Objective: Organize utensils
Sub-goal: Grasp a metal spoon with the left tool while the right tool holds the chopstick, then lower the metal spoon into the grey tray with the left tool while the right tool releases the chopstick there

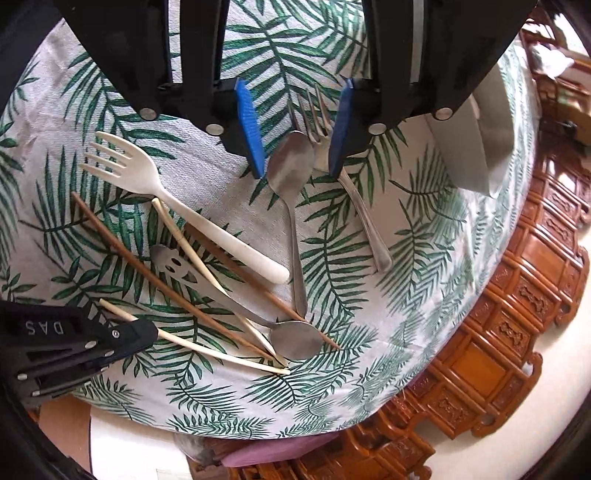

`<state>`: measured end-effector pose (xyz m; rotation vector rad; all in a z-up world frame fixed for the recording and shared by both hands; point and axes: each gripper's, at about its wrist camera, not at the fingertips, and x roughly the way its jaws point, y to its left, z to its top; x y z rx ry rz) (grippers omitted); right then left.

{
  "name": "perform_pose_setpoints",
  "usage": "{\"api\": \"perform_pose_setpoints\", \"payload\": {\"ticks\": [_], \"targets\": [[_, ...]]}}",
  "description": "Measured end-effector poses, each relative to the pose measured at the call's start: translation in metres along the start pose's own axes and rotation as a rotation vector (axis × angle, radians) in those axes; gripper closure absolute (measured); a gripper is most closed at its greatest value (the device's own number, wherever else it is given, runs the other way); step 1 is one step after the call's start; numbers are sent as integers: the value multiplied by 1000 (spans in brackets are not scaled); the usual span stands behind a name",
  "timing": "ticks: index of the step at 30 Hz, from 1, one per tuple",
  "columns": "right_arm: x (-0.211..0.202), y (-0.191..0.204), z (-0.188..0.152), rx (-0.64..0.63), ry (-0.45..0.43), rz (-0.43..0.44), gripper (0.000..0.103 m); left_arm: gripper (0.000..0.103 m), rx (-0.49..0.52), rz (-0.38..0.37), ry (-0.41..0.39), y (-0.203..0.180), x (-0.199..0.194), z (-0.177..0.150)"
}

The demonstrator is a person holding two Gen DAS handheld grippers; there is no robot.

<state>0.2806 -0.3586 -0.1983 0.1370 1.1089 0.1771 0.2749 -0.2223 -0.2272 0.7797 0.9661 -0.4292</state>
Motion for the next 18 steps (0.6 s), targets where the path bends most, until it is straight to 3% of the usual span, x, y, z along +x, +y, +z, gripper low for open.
{"api": "perform_pose_setpoints", "payload": {"ticks": [5,8,18], "targets": [[0,0,0,2,0,3,98,68,54,49,-10,-6,0,1],[0,0,0,2,0,3,97,96,73,53,-7,-8,3,1],[0,0,0,0,-1,0,98,103,-93,-51,-38,17,-6,6]]}}
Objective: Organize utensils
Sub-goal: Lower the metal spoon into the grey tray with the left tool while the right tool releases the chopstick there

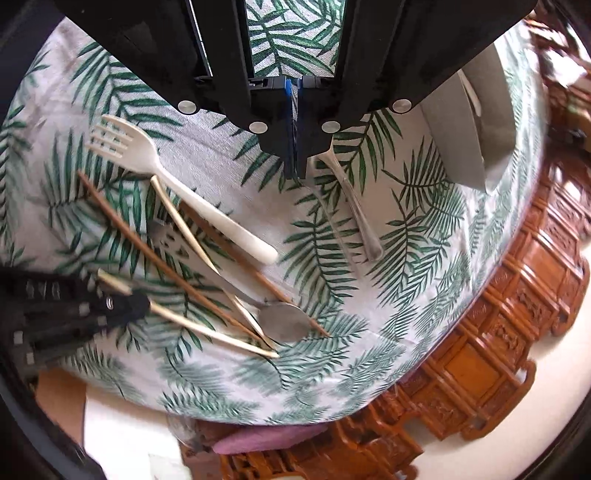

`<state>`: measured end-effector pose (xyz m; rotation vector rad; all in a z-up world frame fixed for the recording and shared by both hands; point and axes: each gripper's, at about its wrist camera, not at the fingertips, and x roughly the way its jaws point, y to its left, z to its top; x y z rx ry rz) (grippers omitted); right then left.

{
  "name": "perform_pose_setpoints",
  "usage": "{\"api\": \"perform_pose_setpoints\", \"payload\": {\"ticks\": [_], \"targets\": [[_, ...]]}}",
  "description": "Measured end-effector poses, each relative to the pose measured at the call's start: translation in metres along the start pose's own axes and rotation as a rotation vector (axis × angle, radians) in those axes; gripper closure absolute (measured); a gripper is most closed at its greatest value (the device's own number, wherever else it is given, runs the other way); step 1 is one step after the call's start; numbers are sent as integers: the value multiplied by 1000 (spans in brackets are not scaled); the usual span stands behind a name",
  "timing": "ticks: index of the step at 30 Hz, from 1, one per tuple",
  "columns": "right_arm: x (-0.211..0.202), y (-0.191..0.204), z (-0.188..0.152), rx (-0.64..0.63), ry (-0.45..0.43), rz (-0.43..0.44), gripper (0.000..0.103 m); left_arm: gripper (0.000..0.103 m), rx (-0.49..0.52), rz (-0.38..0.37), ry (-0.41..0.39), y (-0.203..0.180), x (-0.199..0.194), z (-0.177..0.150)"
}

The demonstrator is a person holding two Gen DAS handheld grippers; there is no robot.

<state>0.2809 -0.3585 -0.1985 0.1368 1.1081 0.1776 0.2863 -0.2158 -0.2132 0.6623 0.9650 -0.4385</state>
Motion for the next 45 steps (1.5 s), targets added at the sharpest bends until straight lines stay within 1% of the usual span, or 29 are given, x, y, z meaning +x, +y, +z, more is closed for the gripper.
{"api": "perform_pose_setpoints", "payload": {"ticks": [2,7,17,26,34,38,41,45], "targets": [[0,1,-1,-1,-2,-1,97,103,-43,-19,0,7,-1,0],[0,3,-2,-9,-5,-1,98,103,-108,-30,-29,16,-10,-4],[-7,6,1,-22,-23,-38,98,103,-176,-31,-101,37,-43,-6],[-31,19,8,-48,-72,-26,98,103,-260,-12,-158,82,-78,-24],[-57,68,14,-146,-126,7,98,103,-334,18,-147,125,-86,-63],[-60,94,16,-184,-128,33,98,103,-388,18,-130,145,-82,-87],[-58,115,18,-197,-125,56,98,102,-418,23,-119,156,-77,-100],[-55,145,21,-210,-120,98,98,102,-458,12,-114,167,-72,-112]]}}
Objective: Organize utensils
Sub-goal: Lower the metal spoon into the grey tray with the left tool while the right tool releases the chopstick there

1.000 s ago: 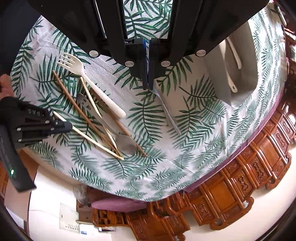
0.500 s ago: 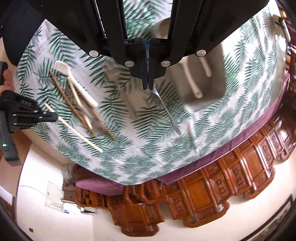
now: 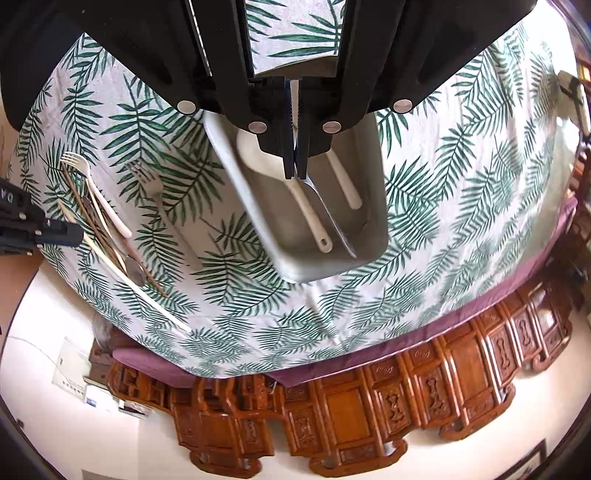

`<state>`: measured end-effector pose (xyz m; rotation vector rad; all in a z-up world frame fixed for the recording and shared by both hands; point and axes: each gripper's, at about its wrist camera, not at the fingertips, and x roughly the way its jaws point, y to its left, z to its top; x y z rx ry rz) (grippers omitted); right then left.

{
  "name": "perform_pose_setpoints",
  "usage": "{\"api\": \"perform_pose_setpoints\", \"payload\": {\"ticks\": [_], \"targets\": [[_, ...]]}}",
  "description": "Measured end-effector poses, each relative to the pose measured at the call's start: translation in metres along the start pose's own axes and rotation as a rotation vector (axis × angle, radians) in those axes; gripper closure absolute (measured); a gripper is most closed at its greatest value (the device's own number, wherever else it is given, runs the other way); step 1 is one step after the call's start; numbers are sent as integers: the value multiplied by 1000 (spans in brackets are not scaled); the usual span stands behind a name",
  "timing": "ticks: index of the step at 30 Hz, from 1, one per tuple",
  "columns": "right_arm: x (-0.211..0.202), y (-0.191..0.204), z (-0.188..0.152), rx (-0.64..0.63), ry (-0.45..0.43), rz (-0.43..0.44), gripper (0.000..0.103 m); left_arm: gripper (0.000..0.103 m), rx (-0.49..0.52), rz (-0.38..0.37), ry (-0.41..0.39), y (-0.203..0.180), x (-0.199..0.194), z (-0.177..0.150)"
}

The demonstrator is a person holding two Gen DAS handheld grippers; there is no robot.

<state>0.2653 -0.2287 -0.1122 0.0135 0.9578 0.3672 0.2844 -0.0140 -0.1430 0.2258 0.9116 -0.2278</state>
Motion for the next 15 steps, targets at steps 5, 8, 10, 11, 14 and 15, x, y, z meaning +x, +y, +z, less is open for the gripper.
{"api": "perform_pose_setpoints", "payload": {"ticks": [5,8,10,11,14,15], "targets": [[8,37,9,-20,6,49,98,99,-56,-25,-6,15,-1,-2],[11,53,14,-14,18,81,98,88,-105,-47,-13,25,-6,-4],[14,63,18,-15,27,97,98,79,-130,-53,-22,31,-10,-5],[15,67,20,-16,32,103,98,78,-141,-49,-28,34,-13,-6],[23,84,27,-23,55,125,98,65,-177,-43,-37,43,-22,-10],[25,87,28,-22,59,130,98,59,-183,-30,-41,46,-26,-12]]}}
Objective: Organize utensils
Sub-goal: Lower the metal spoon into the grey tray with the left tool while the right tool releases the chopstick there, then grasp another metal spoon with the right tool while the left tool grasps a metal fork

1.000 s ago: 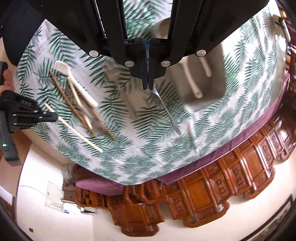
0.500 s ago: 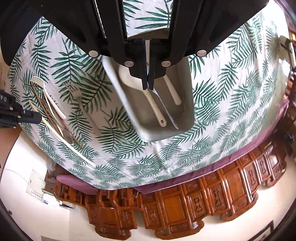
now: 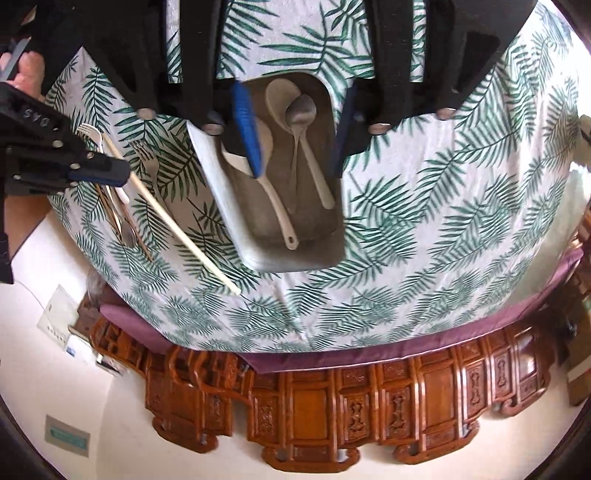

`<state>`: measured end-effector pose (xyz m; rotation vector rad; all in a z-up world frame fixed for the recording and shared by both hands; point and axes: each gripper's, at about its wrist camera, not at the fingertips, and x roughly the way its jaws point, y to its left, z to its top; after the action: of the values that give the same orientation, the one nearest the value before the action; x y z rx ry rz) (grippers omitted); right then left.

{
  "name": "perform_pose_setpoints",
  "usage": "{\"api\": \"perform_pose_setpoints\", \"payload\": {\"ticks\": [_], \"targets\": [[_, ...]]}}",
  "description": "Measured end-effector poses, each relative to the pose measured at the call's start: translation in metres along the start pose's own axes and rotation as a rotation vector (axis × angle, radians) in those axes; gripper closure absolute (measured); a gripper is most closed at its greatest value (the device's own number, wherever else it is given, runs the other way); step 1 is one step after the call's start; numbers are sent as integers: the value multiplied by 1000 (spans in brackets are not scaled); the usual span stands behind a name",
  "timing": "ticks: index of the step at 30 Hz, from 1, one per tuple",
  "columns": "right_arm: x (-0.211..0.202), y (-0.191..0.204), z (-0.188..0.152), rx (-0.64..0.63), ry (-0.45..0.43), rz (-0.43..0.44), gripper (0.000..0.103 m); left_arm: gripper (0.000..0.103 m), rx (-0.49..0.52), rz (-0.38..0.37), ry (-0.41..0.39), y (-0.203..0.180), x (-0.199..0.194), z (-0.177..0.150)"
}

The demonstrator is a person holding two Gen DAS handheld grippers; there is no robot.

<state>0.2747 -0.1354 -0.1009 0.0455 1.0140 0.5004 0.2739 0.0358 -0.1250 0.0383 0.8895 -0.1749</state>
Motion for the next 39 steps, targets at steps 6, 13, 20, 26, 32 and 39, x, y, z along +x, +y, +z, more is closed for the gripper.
{"api": "perform_pose_setpoints", "payload": {"ticks": [6,13,20,26,32,39], "targets": [[28,26,12,-10,47,35,98,23,8,55,-36,17,-24,-3],[53,38,21,-13,92,49,98,12,-5,117,-34,44,-43,-3],[68,43,32,13,114,75,94,12,-21,117,-20,56,-45,-6],[49,34,24,15,97,101,94,12,-5,81,-29,41,-46,-6],[4,-9,4,38,52,27,94,12,35,30,-42,10,-41,-4],[-32,-85,-28,92,47,-112,94,12,89,-57,-33,-40,-32,1]]}}
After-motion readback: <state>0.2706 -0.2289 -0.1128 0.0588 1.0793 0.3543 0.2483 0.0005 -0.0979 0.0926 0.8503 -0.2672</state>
